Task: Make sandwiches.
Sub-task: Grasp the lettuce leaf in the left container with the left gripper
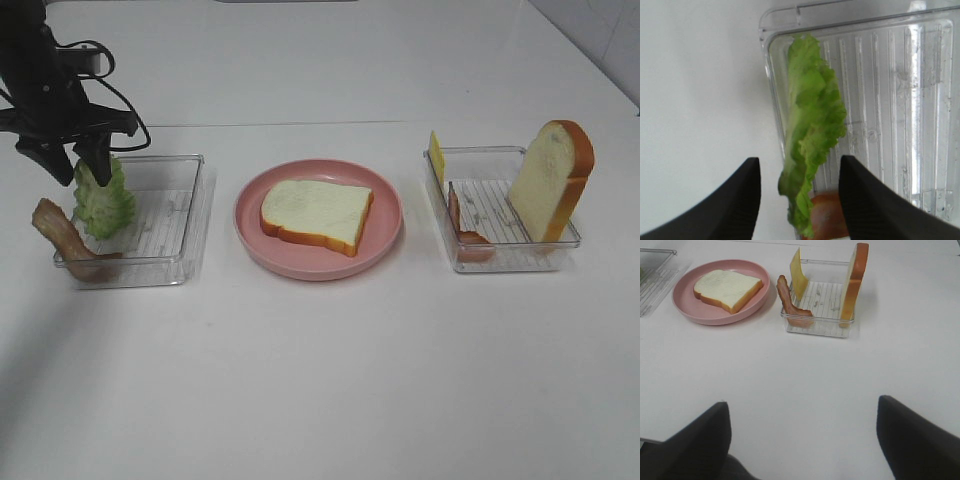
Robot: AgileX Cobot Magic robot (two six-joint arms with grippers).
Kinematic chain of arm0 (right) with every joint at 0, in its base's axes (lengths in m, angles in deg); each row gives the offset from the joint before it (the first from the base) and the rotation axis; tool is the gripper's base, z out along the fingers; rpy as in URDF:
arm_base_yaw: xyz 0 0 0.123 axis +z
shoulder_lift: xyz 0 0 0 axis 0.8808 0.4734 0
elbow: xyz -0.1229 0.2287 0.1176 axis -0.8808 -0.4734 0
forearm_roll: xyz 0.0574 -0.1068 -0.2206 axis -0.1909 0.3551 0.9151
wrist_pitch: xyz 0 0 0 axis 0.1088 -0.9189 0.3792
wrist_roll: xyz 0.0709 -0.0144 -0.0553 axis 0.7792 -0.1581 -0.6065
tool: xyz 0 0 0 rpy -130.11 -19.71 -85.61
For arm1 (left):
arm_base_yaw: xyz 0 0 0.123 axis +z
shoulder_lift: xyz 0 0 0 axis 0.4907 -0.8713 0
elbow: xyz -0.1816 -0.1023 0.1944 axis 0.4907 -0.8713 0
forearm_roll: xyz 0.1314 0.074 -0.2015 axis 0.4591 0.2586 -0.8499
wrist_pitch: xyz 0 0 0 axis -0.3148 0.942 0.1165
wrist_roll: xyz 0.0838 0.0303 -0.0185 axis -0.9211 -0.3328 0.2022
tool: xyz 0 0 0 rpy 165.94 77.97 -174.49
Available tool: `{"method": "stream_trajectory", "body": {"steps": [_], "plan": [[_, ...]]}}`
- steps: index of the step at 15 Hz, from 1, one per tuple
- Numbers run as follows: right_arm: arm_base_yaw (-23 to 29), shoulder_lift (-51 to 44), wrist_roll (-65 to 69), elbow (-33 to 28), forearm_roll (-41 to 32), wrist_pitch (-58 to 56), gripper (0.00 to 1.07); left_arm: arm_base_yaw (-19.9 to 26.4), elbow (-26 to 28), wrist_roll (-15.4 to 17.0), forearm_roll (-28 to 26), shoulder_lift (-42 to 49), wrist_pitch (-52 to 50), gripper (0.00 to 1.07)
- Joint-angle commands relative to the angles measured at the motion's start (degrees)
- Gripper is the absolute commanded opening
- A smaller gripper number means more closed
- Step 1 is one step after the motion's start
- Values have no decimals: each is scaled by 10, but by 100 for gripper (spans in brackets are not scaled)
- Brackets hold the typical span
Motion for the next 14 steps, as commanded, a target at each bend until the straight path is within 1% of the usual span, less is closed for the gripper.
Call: {"method": "stream_trajectory", "body": {"steps": [1, 2, 4, 5, 6, 7, 8, 10, 11, 12, 14], "plan": [[-3, -8, 2, -1, -2, 5, 77, -2, -5, -1, 3, -6, 1, 44], [-3, -8, 2, -1, -2, 5, 77, -2, -5, -1, 3, -6, 1, 44], [-3, -8, 2, -1, -2, 5, 77, -2, -5, -1, 3, -13, -1, 35], [-3, -8, 2, -1, -2, 5, 77, -2, -3, -1, 3, -13, 1, 27], [-3, -8, 2, -1, -2, 5, 77, -2, -2, -1, 3, -13, 2, 16], [-3, -8, 2, -1, -2, 5, 77, -2, -2, -2, 3, -13, 1, 10], [-3, -8, 2, -1, -2, 5, 77, -2, -2, -6, 3, -13, 0, 0], [-3, -8, 2, -1, -2, 5, 77, -2, -2, -6, 3, -13, -3, 0], [-3, -8, 2, -1, -2, 5, 77, -2, 7, -6, 2, -11, 2, 0], [-3, -8, 2, -1, -2, 5, 77, -2, 22, -6, -5, -9, 11, 0], [-3, -8, 2, -1, -2, 5, 77, -2, 64, -23, -42, 6, 26, 0]]}}
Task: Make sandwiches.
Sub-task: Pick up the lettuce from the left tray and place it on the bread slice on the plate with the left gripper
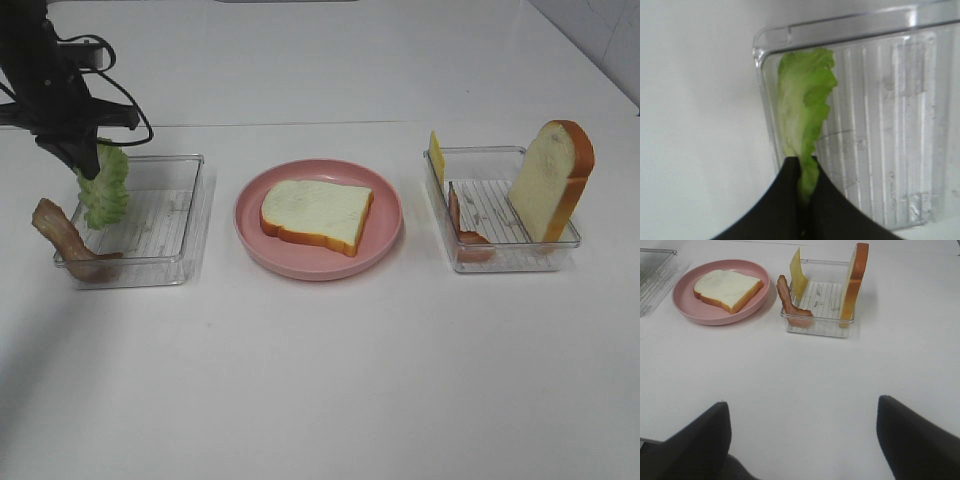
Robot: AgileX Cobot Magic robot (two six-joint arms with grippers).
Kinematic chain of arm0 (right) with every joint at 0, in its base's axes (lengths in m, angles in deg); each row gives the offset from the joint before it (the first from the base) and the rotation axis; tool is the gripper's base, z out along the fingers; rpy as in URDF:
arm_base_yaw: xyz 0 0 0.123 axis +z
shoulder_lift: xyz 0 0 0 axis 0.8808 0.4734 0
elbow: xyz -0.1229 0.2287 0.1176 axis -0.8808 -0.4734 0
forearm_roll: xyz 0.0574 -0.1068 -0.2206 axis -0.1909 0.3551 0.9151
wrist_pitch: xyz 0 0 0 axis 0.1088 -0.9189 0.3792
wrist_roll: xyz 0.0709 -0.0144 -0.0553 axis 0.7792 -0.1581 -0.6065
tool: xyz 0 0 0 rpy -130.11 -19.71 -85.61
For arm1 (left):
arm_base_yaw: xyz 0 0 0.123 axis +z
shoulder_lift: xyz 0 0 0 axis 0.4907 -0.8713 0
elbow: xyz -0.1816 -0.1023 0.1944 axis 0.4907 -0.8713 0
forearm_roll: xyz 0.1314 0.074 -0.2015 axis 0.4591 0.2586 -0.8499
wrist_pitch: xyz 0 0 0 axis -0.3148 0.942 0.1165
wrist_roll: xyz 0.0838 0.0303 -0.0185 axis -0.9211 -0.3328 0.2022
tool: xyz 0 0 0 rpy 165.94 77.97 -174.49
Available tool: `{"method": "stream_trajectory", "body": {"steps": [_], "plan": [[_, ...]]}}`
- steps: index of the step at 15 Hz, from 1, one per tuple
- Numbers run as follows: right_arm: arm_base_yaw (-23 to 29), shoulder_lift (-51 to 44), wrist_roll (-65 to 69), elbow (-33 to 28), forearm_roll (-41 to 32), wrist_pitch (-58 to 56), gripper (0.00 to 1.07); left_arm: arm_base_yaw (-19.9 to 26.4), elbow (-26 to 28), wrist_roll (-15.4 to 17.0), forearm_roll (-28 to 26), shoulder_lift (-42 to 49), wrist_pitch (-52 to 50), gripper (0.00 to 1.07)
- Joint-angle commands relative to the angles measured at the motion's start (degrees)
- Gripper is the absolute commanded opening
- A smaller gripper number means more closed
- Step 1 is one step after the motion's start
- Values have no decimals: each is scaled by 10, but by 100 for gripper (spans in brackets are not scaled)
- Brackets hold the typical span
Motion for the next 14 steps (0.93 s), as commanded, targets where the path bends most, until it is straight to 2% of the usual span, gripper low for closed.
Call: {"method": "stream_trajectory", "body": {"steps": [1, 5, 7, 8, 10, 14], "plan": [[-3, -8, 2, -1, -2, 5, 77, -2, 48, -27, -57, 25, 17, 0], [-3, -8, 2, -1, -2, 5, 77, -2, 102, -83, -229, 41, 15, 0], [-3, -8, 2, -1, -2, 5, 77, -3, 103, -127, -350, 38, -1, 0], [-3, -8, 2, -1, -2, 5, 77, -19, 103, -142, -414, 28, -17, 0], [-3, -8, 2, -1, -2, 5, 77, -46, 103, -144, -432, 16, -31, 0], [-3, -8, 2, -1, -2, 5, 77, -116, 103, -153, -435, -17, -59, 0]]}}
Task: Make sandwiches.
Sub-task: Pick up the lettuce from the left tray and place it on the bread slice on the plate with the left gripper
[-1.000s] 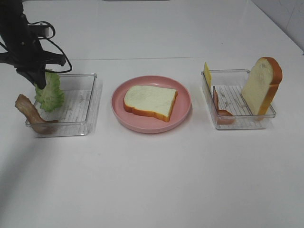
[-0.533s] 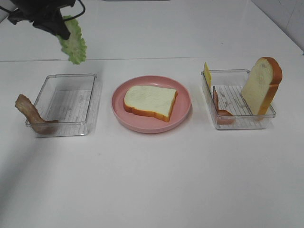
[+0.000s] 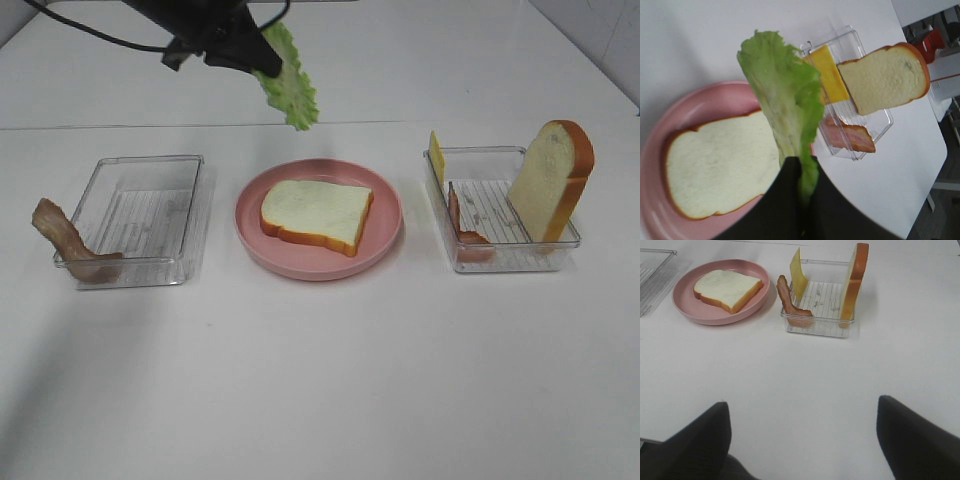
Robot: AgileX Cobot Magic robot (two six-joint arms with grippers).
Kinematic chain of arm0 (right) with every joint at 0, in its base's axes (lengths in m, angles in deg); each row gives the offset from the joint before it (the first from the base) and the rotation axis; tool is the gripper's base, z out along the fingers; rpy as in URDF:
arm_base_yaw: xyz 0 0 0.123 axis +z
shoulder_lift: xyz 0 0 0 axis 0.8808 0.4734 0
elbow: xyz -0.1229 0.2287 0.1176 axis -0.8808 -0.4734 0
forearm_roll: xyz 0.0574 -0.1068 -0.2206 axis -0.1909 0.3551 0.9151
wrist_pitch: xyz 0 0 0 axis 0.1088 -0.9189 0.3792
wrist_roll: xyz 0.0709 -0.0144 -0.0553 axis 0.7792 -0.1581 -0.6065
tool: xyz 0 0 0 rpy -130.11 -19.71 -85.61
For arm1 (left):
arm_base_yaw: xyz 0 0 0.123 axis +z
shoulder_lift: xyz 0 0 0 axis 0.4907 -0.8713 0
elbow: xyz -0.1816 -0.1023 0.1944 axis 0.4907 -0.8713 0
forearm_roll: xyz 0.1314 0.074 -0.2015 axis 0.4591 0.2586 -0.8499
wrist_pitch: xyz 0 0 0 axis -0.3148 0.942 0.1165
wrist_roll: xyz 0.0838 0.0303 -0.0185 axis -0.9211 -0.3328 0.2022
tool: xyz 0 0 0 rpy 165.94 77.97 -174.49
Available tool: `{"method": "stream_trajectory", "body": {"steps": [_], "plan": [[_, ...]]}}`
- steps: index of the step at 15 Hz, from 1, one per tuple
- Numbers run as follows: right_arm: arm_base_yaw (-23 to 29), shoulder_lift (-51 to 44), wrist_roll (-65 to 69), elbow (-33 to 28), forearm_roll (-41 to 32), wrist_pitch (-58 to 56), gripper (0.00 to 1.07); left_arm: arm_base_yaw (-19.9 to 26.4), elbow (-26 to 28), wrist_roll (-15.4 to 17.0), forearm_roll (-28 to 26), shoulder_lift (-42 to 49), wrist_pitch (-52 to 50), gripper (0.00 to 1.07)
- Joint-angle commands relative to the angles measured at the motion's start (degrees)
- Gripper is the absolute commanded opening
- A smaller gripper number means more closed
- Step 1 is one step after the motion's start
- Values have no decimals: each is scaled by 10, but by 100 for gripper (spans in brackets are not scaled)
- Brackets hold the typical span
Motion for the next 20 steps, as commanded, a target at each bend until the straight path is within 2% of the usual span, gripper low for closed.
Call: {"method": "stream_trajectory", "body": {"steps": [1, 4, 6, 9, 13, 15, 19, 20], "plan": [[-3, -8, 2, -1, -2, 5, 77, -53, 1, -9, -27, -29, -25, 0], [-3, -8, 2, -1, -2, 5, 77, -92, 1, -11, -28, -62, -33, 0], [-3, -8, 2, -1, -2, 5, 77, -97, 1, -25, -25, -80, -33, 0], [-3, -8, 2, -1, -2, 5, 77, -95, 1, -26, -11, -88, -32, 0], [-3, -8, 2, -1, -2, 5, 77, -92, 1, -22, 97, -88, -28, 0], [-3, -8, 2, -1, -2, 5, 77, -92, 1, -18, 129, -88, -26, 0], [-3, -8, 2, -1, -2, 5, 77, -92, 1, 19, 186, -88, -30, 0], [-3, -8, 2, -1, -2, 5, 77, -92, 1, 49, 214, -88, -28, 0]]}}
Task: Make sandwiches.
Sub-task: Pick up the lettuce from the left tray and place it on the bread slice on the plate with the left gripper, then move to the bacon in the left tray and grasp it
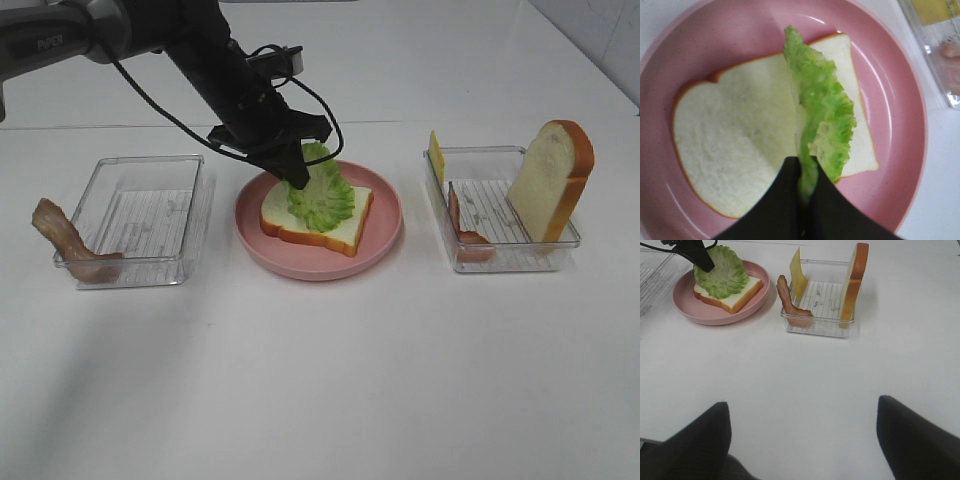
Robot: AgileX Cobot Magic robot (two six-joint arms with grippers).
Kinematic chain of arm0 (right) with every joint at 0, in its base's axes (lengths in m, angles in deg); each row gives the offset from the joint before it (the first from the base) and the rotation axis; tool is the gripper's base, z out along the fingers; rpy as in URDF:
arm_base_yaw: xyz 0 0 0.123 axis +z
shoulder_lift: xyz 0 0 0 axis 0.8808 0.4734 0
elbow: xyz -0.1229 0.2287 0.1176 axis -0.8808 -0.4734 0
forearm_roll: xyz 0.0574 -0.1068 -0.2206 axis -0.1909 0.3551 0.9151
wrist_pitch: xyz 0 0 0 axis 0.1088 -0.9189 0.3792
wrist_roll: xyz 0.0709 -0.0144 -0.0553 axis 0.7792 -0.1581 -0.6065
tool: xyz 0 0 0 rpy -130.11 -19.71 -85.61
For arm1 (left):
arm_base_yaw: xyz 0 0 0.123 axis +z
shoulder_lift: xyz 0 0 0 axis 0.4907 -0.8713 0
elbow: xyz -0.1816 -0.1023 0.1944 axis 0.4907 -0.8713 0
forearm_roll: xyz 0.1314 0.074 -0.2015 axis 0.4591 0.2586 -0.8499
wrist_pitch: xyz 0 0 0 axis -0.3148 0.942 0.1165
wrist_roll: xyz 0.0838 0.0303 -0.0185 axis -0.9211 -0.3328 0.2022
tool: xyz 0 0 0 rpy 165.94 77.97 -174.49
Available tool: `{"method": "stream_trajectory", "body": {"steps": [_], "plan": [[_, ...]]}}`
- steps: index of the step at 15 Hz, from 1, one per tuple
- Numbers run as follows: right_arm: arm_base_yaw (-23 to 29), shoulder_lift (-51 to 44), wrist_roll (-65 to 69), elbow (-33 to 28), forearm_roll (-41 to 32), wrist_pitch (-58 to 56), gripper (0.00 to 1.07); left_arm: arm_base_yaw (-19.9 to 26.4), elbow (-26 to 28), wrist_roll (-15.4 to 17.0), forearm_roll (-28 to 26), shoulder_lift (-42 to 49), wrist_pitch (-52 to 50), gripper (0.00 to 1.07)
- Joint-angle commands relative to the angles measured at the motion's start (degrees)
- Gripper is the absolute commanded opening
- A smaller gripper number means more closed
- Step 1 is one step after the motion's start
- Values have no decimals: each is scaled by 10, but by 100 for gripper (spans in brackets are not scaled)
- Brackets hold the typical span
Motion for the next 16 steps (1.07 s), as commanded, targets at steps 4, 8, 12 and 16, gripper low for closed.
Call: {"method": "stream_trajectory", "body": {"steps": [4, 8, 12, 16], "plan": [[-3, -8, 2, -1, -2, 5, 77, -1, 1, 29, 22, 0, 14, 43], [-3, -8, 2, -1, -2, 5, 77, -1, 1, 29, 23, 6, 25, 79], [-3, -8, 2, -1, -2, 5, 77, -1, 2, 66, 100, 45, 52, 78], [-3, -8, 2, -1, -2, 5, 77, -1, 3, 107, 206, 87, 111, 76]]}}
